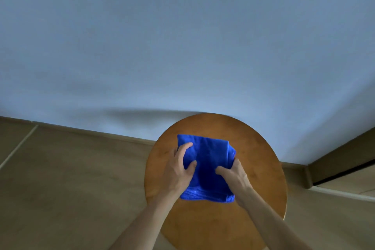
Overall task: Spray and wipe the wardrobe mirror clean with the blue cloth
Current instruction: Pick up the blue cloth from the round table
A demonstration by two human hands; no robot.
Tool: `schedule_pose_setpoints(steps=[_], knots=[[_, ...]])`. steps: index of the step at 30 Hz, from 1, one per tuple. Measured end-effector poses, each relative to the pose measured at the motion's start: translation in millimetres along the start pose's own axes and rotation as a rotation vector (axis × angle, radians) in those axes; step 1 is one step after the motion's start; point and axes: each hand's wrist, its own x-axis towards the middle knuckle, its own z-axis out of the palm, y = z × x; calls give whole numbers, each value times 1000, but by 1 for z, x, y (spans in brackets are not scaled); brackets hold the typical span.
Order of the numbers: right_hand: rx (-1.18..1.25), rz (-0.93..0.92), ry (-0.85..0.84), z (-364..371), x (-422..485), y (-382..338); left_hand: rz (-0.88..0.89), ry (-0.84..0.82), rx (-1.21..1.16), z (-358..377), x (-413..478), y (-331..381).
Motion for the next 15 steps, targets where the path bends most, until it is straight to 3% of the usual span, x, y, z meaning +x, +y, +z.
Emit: schedule_pose_setpoints(steps=[3,6,15], knots=[[50,-92,-12,-6,-25,-34,37,69,55,-31,-4,23],[28,-199,8,-14,-49,-69,47,69,5,-58,-8,46],[-102,-473,28,-33,-121,-157,55,304,-171,-141,-27,124]])
